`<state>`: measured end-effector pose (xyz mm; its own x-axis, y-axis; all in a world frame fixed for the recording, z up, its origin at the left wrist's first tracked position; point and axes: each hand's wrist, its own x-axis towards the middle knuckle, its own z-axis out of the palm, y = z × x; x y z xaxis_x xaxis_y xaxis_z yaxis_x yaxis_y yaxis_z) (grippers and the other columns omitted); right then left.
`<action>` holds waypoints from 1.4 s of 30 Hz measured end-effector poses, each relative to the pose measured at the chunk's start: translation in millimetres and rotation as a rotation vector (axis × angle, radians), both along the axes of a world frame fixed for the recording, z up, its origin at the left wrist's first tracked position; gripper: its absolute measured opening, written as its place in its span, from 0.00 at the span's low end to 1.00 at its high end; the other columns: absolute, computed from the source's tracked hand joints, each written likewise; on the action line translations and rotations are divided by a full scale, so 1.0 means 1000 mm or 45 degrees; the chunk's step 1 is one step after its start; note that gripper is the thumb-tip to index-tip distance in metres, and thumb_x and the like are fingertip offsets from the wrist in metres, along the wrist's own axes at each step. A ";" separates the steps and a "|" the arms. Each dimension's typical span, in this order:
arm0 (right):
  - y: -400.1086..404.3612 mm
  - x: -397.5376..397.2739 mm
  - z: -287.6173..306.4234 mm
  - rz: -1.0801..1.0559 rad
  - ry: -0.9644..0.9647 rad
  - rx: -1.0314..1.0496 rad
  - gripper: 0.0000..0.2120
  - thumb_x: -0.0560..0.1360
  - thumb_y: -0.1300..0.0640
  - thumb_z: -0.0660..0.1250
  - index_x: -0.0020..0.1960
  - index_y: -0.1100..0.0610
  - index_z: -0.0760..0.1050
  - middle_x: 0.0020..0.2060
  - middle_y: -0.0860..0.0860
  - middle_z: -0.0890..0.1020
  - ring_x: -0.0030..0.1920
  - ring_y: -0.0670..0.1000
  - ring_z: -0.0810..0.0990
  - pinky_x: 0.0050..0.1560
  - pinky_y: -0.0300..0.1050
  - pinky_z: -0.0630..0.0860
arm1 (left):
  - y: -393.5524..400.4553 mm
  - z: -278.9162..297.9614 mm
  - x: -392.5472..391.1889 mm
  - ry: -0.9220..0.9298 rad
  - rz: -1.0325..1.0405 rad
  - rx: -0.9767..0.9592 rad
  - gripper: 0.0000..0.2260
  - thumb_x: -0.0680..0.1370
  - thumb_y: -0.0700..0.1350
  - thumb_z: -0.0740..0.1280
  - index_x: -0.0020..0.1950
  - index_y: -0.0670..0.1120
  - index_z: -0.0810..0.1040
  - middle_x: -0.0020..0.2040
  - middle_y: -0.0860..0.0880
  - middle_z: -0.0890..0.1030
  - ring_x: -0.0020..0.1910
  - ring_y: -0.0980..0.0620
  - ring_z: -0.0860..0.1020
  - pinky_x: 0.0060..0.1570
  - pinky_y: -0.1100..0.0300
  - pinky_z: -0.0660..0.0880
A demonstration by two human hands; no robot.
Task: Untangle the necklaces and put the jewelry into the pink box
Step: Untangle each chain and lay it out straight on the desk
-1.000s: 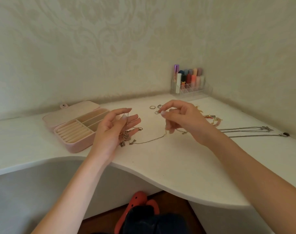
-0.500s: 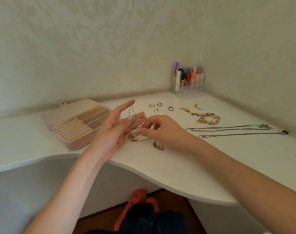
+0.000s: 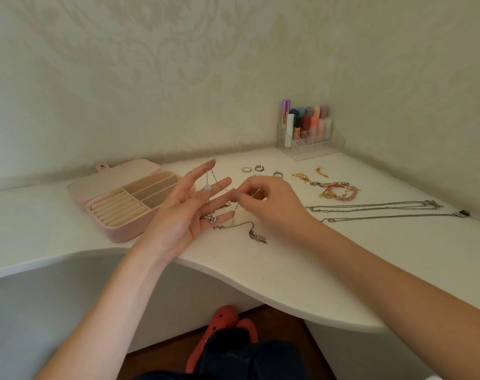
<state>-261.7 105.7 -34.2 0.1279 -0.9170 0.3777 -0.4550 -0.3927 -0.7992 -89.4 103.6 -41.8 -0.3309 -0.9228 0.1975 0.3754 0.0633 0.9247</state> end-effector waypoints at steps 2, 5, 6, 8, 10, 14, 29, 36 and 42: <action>-0.002 -0.004 0.003 -0.064 -0.100 0.021 0.06 0.74 0.60 0.65 0.42 0.58 0.80 0.37 0.49 0.83 0.35 0.45 0.80 0.40 0.36 0.75 | 0.000 0.000 -0.001 -0.019 -0.001 0.005 0.21 0.75 0.41 0.62 0.68 0.52 0.70 0.57 0.45 0.82 0.56 0.44 0.81 0.46 0.53 0.81; -0.004 -0.007 0.002 -0.132 -0.133 0.075 0.05 0.75 0.59 0.63 0.44 0.60 0.77 0.39 0.50 0.82 0.38 0.48 0.81 0.42 0.37 0.76 | 0.000 0.000 -0.001 -0.043 -0.013 0.008 0.22 0.75 0.41 0.61 0.70 0.52 0.68 0.57 0.43 0.82 0.56 0.43 0.81 0.47 0.53 0.80; -0.004 -0.007 0.001 -0.150 -0.052 0.046 0.04 0.75 0.59 0.64 0.45 0.59 0.76 0.39 0.48 0.81 0.39 0.48 0.80 0.42 0.34 0.74 | 0.000 0.000 -0.001 -0.043 -0.021 0.009 0.22 0.76 0.40 0.61 0.70 0.52 0.68 0.57 0.42 0.82 0.56 0.43 0.81 0.47 0.53 0.80; -0.001 -0.006 -0.001 -0.162 0.148 -0.082 0.02 0.75 0.57 0.65 0.46 0.55 0.73 0.39 0.44 0.77 0.39 0.44 0.74 0.38 0.30 0.69 | 0.000 0.000 0.000 -0.029 -0.034 0.024 0.22 0.76 0.39 0.60 0.70 0.52 0.68 0.57 0.41 0.81 0.56 0.42 0.81 0.48 0.53 0.80; 0.002 -0.003 -0.002 -0.113 0.251 -0.272 0.05 0.74 0.56 0.68 0.45 0.52 0.71 0.38 0.42 0.73 0.39 0.40 0.70 0.39 0.31 0.66 | 0.000 0.000 0.001 -0.016 -0.046 0.035 0.24 0.75 0.40 0.61 0.71 0.52 0.67 0.58 0.41 0.81 0.54 0.43 0.82 0.47 0.54 0.80; 0.004 0.006 -0.007 0.060 0.388 -0.429 0.05 0.71 0.53 0.72 0.42 0.52 0.78 0.38 0.41 0.73 0.42 0.40 0.70 0.44 0.38 0.67 | -0.002 -0.001 0.001 -0.007 -0.071 0.042 0.25 0.75 0.42 0.61 0.72 0.50 0.65 0.59 0.42 0.81 0.49 0.46 0.83 0.42 0.58 0.80; 0.007 0.010 -0.005 0.170 0.026 -0.102 0.07 0.69 0.61 0.74 0.40 0.54 0.76 0.36 0.44 0.79 0.37 0.39 0.74 0.38 0.28 0.67 | -0.002 -0.001 0.002 0.072 0.030 0.000 0.30 0.77 0.36 0.59 0.74 0.61 0.58 0.58 0.42 0.81 0.53 0.45 0.82 0.42 0.58 0.80; 0.003 0.008 -0.007 0.242 -0.160 0.064 0.06 0.69 0.61 0.75 0.43 0.55 0.80 0.32 0.46 0.81 0.34 0.43 0.76 0.41 0.39 0.73 | 0.000 0.001 0.001 0.084 0.145 -0.015 0.28 0.81 0.34 0.55 0.75 0.59 0.55 0.52 0.42 0.84 0.53 0.46 0.82 0.42 0.58 0.80; 0.004 0.006 -0.005 0.226 -0.182 0.100 0.03 0.71 0.61 0.73 0.44 0.55 0.81 0.34 0.48 0.82 0.35 0.42 0.76 0.39 0.33 0.73 | 0.000 0.001 0.001 0.071 0.172 -0.014 0.26 0.81 0.35 0.55 0.75 0.58 0.57 0.52 0.44 0.84 0.53 0.46 0.82 0.44 0.59 0.80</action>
